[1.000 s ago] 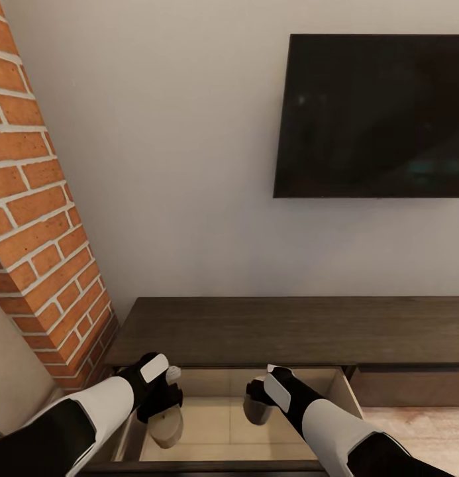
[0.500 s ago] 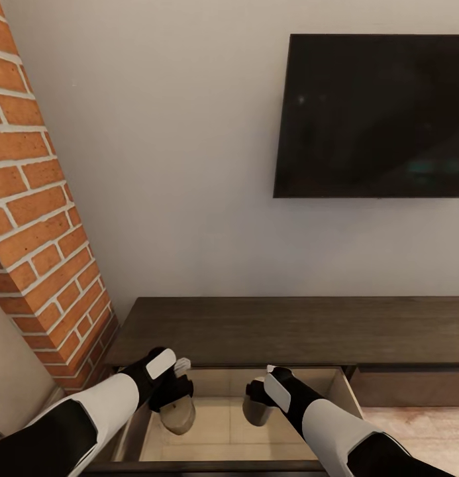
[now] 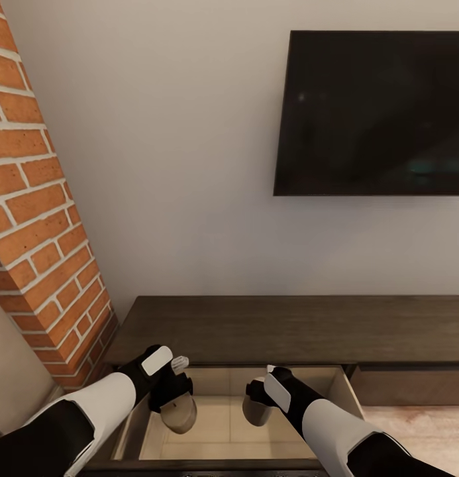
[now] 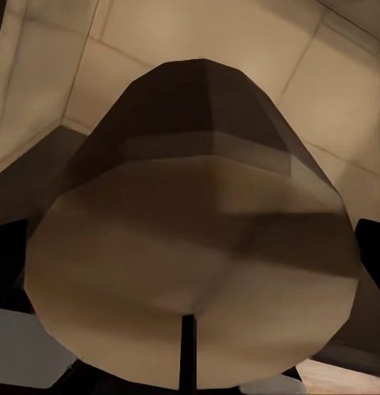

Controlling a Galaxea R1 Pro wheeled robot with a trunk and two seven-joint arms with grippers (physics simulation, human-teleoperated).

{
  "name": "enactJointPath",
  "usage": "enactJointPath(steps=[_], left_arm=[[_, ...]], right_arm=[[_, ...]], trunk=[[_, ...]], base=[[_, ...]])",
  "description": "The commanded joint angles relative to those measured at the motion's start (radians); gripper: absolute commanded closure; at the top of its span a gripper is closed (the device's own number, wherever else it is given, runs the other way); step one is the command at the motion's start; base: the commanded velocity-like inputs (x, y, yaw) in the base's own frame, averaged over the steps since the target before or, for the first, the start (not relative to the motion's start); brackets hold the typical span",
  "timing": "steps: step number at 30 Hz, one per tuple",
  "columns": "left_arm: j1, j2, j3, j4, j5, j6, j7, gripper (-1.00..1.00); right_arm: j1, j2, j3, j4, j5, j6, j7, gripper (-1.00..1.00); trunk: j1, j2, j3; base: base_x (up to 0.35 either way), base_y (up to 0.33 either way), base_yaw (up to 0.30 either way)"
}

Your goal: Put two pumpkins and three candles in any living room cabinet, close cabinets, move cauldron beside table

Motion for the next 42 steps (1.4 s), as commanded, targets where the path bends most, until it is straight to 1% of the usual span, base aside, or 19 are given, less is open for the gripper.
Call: enactJointPath(steps=[1, 5, 14, 16, 20, 23, 38, 42], left_arm=[[0.0, 0.0, 0.007, 0.001, -0.001, 0.0, 0.0, 1.0], [0.0, 0.0, 0.016, 0.001, -0.003, -0.002, 0.001, 1.0], [0.0, 0.0, 0.017, 0.002, -0.005, -0.011, 0.003, 1.0], [0.0, 0.0, 0.017, 0.004, -0.005, -0.012, 0.003, 1.0], [0.0, -0.001, 0.017, 0.004, -0.005, -0.014, 0.003, 1.0], [0.0, -0.002, 0.017, 0.003, -0.005, -0.015, 0.004, 1.0], [0.0, -0.004, 0.017, 0.002, -0.005, -0.016, 0.004, 1.0], [0.0, -0.004, 0.017, 0.002, -0.005, -0.016, 0.004, 1.0]], right_arm=[[0.0, 0.0, 0.0, 0.0, -0.001, -0.001, 0.0, 1.0], [0.0, 0.0, 0.0, 0.0, -0.001, -0.001, 0.0, 1.0], [0.001, 0.0, 0.0, -0.002, -0.001, 0.0, 0.003, 1.0], [0.001, 0.0, 0.0, -0.004, -0.001, 0.001, 0.025, 1.0], [0.001, 0.0, 0.0, -0.003, -0.001, 0.015, 0.103, 1.0], [0.001, 0.0, 0.0, -0.003, -0.001, 0.024, 0.118, 1.0], [0.001, 0.0, 0.0, -0.002, 0.001, 0.018, 0.114, 1.0], [0.001, 0.0, 0.001, -0.003, 0.001, 0.018, 0.114, 1.0]], trunk=[[0.004, -0.007, -0.003], [0.019, -0.035, -0.016], [0.054, -0.098, -0.044], [0.061, -0.112, -0.05], [0.077, -0.14, -0.063], [0.088, -0.161, -0.072], [0.146, -0.266, -0.119], [0.161, -0.294, -0.132]], base=[[0.0, 0.0, 0.0], [0.0, 0.0, 0.0], [0.0, 0.0, 0.0], [0.0, 0.0, 0.0], [0.0, 0.0, 0.0], [0.0, 0.0, 0.0], [0.0, 0.0, 0.002], [0.0, 0.0, 0.176]])
